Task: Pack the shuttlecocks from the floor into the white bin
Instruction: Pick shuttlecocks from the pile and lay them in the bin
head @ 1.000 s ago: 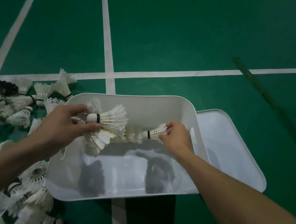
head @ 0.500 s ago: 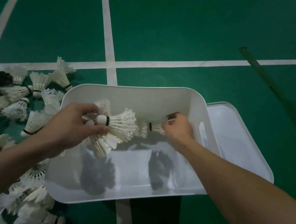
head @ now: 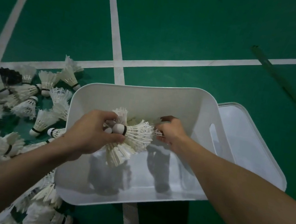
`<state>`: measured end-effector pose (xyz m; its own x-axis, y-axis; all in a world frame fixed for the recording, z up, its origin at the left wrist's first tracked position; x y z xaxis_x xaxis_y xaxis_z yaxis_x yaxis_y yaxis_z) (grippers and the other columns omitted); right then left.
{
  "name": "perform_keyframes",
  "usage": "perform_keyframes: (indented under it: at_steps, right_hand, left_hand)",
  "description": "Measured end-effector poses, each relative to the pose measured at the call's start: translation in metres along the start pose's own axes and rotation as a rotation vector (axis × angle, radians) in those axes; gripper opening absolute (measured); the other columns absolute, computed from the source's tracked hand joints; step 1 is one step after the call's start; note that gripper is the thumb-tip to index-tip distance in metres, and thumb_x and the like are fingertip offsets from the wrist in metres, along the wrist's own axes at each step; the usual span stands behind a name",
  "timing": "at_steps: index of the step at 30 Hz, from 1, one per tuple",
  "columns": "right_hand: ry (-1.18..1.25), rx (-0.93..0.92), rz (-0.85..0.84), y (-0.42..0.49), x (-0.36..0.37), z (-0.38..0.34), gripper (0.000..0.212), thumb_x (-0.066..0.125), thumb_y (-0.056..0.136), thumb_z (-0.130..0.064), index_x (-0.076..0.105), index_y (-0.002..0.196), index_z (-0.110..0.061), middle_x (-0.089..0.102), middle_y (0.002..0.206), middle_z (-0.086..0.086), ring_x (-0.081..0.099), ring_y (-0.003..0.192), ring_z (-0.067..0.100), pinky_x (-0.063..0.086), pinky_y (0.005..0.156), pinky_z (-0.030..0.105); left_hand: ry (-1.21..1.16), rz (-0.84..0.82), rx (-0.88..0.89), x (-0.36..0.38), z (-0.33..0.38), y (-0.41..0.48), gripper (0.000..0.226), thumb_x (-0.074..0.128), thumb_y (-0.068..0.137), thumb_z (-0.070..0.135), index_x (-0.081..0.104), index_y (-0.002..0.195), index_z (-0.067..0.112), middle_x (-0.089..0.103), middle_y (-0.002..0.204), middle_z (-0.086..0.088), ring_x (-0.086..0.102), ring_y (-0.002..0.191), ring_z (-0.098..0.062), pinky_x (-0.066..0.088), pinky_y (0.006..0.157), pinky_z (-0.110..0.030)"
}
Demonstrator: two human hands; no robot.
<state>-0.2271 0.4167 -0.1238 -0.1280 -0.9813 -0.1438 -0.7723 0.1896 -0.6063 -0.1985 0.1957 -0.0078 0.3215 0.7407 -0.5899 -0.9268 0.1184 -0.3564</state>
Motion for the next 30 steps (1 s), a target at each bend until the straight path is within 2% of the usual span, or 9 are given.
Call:
perform_keyframes:
  at_steps: [7,10,12,15,17,19,21,25,30]
  right_hand:
    - [-0.215,-0.027,0.052,-0.012,-0.027,-0.013,0.035,0.058,0.085,-0.002,0.052,0.117,-0.015,0.06,0.09,0.011,0.056,0.072,0.021,0.052,0.058,0.032]
    - [-0.386,-0.126,0.196,-0.027,-0.047,-0.035,0.027,0.064,0.085,-0.014,0.055,0.11,-0.018,0.063,0.097,0.006,0.06,0.082,0.022,0.056,0.07,0.035]
    - [-0.269,-0.186,0.243,-0.049,-0.052,-0.051,0.015,0.067,0.086,-0.02,0.06,0.099,-0.015,0.064,0.094,0.005,0.062,0.083,0.022,0.057,0.073,0.037]
    - [0.176,-0.11,-0.08,-0.088,-0.015,-0.058,0.02,0.067,0.089,-0.026,0.059,0.091,-0.007,0.064,0.083,0.009,0.061,0.069,0.021,0.053,0.063,0.032]
    - [0.189,-0.094,-0.246,-0.11,0.012,-0.06,0.018,0.068,0.087,-0.022,0.06,0.092,-0.006,0.066,0.079,0.007,0.062,0.069,0.021,0.053,0.067,0.033]
    - [0.164,-0.134,-0.274,-0.117,0.023,-0.061,0.014,0.073,0.081,-0.006,0.062,0.09,-0.008,0.066,0.078,0.006,0.063,0.068,0.018,0.054,0.069,0.033]
    - [0.191,-0.166,-0.255,-0.117,0.026,-0.061,0.02,0.073,0.077,0.005,0.062,0.086,-0.009,0.065,0.077,0.007,0.063,0.065,0.017,0.054,0.068,0.033]
    - [0.132,-0.227,-0.18,-0.113,0.018,-0.063,0.022,0.074,0.076,0.006,0.063,0.081,-0.013,0.065,0.072,0.003,0.062,0.064,0.014,0.052,0.06,0.026]
    - [0.066,-0.325,0.079,-0.093,-0.03,-0.066,0.022,0.068,0.083,0.006,0.063,0.077,-0.014,0.061,0.071,0.002,0.058,0.065,0.013,0.054,0.058,0.023]
  left_hand:
    - [-0.079,0.012,0.021,-0.004,0.008,-0.004,0.026,0.085,0.066,0.022,0.071,0.088,0.023,0.071,0.087,0.003,0.068,0.074,-0.016,0.054,0.07,-0.034]
    - [-0.09,0.019,0.039,-0.011,0.016,-0.008,0.026,0.083,0.067,0.021,0.07,0.091,0.023,0.071,0.088,0.004,0.069,0.075,-0.012,0.057,0.07,-0.032]
    - [-0.08,0.032,0.065,-0.018,0.021,-0.011,0.026,0.082,0.068,0.021,0.07,0.092,0.024,0.07,0.087,0.006,0.067,0.071,-0.003,0.052,0.06,-0.019]
    - [-0.04,0.047,0.103,-0.027,0.028,-0.014,0.027,0.081,0.069,0.02,0.069,0.093,0.022,0.069,0.087,0.01,0.062,0.069,0.011,0.042,0.049,-0.004]
    - [-0.037,0.07,0.117,-0.033,0.03,-0.014,0.027,0.081,0.069,0.02,0.069,0.093,0.021,0.069,0.087,0.008,0.062,0.07,0.01,0.041,0.049,-0.003]
    - [-0.028,0.09,0.122,-0.037,0.032,-0.013,0.029,0.081,0.068,0.022,0.069,0.094,0.022,0.069,0.089,0.007,0.064,0.074,0.002,0.042,0.053,-0.008]
    - [-0.015,0.095,0.126,-0.039,0.032,-0.013,0.03,0.08,0.066,0.026,0.069,0.094,0.024,0.069,0.091,0.007,0.064,0.08,-0.003,0.042,0.058,-0.014]
    - [0.122,0.097,0.157,-0.04,0.034,-0.015,0.031,0.081,0.067,0.027,0.066,0.094,0.026,0.067,0.091,0.009,0.059,0.079,0.001,0.038,0.057,-0.014]
    - [0.298,0.136,0.181,-0.052,0.032,-0.017,0.053,0.078,0.072,0.029,0.06,0.121,0.021,0.059,0.087,0.008,0.054,0.076,0.002,0.033,0.058,-0.012]
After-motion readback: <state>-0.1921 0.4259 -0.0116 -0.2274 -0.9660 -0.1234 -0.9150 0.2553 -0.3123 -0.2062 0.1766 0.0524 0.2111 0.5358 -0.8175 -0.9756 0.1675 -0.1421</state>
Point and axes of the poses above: each hand's wrist, its own y-axis towards the middle knuckle, its own x-axis out of the palm, z = x × y, the point moved 10 cm from there along y, towards the middle knuckle
